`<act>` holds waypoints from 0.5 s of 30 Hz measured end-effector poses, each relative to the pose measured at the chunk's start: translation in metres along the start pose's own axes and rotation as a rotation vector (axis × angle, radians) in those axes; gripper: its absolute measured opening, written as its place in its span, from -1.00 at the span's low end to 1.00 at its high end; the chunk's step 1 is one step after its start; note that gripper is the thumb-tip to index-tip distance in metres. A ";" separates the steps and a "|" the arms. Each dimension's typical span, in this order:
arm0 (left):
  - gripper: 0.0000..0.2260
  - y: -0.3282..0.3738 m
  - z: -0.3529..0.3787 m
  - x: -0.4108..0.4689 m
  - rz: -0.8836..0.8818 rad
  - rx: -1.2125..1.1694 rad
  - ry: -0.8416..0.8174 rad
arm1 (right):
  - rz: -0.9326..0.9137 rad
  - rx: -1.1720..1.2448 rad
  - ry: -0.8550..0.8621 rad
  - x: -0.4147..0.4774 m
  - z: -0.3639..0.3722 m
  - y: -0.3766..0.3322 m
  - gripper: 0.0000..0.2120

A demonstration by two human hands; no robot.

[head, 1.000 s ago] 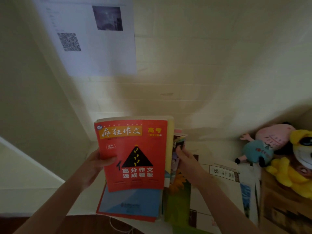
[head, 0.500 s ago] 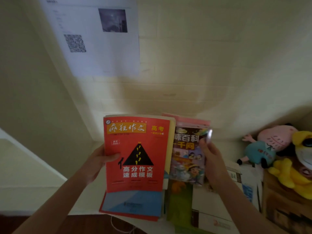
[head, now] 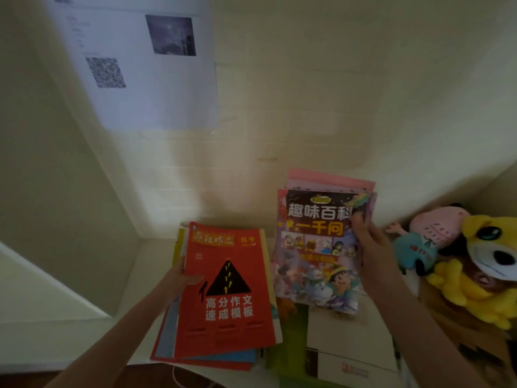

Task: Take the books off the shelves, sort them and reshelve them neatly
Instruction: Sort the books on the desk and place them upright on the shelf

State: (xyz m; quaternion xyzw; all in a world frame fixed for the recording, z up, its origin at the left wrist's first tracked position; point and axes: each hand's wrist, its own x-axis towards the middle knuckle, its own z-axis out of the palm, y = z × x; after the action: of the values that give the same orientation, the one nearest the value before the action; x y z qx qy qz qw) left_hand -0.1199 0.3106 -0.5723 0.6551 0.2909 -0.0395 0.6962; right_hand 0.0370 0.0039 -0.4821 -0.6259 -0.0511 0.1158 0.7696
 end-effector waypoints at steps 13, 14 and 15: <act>-0.29 0.021 0.020 -0.031 0.445 0.139 0.066 | 0.105 -0.037 -0.297 -0.032 0.095 0.072 -0.63; -0.25 0.015 0.019 -0.035 0.433 0.150 0.087 | 0.090 -0.085 -0.332 -0.035 0.096 0.077 -0.64; -0.25 0.011 0.019 -0.042 0.436 0.162 0.106 | 0.079 -0.137 -0.370 -0.038 0.096 0.082 -0.62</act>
State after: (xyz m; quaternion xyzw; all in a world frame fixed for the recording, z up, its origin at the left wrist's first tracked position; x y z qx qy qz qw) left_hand -0.1431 0.2805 -0.5434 0.7574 0.1744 0.1231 0.6171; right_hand -0.0307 0.1012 -0.5393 -0.6462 -0.1748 0.2552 0.6977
